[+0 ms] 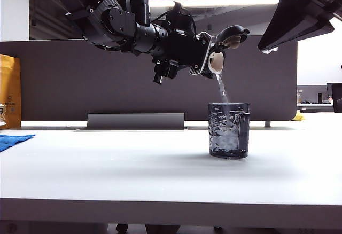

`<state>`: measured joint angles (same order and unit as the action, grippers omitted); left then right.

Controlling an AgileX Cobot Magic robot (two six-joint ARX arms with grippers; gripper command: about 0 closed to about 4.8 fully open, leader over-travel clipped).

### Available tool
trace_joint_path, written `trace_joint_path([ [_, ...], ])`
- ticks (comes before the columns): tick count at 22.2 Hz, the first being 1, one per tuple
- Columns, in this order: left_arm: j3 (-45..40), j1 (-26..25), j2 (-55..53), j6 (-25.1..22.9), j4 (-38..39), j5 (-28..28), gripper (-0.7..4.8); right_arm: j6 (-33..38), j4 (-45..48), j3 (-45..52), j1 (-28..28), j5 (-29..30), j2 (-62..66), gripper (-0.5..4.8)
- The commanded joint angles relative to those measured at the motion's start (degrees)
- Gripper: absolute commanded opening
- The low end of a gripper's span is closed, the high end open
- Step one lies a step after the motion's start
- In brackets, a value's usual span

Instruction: Pick up the black thermos, pour some water into the cup, then place the black thermos back on the table.

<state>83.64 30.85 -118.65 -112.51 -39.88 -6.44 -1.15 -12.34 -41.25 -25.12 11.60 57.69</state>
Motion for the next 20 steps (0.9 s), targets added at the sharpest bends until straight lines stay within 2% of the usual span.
trace_joint_path([
  [1, 0.63, 0.2, 0.94, 0.0, -3.72, -0.44, -0.06, -0.22, 0.98, -0.15, -0.04, 0.13, -0.11, -0.02],
  [4, 0.59, 0.2, 0.92, 2.4, -3.41, -0.37, -0.06, -0.22, 0.98, -0.15, -0.04, 0.13, -0.11, -0.02],
  [7, 0.42, 0.22, 0.92, 14.19, -1.31, 0.5, -0.06, -0.87, 1.07, -0.15, -0.02, 0.11, -0.11, -0.02],
  [11, -2.51, 0.22, 0.92, 22.56, -0.87, 3.15, -0.06, -0.87, 1.46, -0.15, 0.02, 0.13, -0.11, -0.02],
  [12, -3.45, 0.22, 0.92, 27.93, -0.68, 4.61, -0.06, -0.81, 2.27, -0.15, 0.02, 0.13, -0.13, -0.02],
  [14, -3.8, 0.22, 0.92, 35.52, -0.42, 6.64, -0.06, -0.77, 3.69, -0.2, 0.02, 0.17, -0.2, -0.03],
  [16, -3.78, 0.22, 1.01, 41.79, -0.48, 9.92, -0.06, -0.33, 4.66, -0.2, 0.0, 0.37, -0.24, -0.03],
  [18, -3.78, 0.42, 1.07, 48.24, -0.59, 15.45, -0.05, 0.02, 5.57, -0.22, 0.0, 0.42, -0.59, -0.02],
  [19, -3.78, 0.63, 1.4, 55.23, -0.44, 20.98, -0.06, 0.26, 5.73, -0.22, -0.04, 0.85, -1.22, -0.02],
  [20, -3.82, 0.76, 1.95, 60.24, 0.37, 26.45, -0.06, 0.26, 5.97, -0.22, -0.09, 1.03, -2.01, -0.02],
])
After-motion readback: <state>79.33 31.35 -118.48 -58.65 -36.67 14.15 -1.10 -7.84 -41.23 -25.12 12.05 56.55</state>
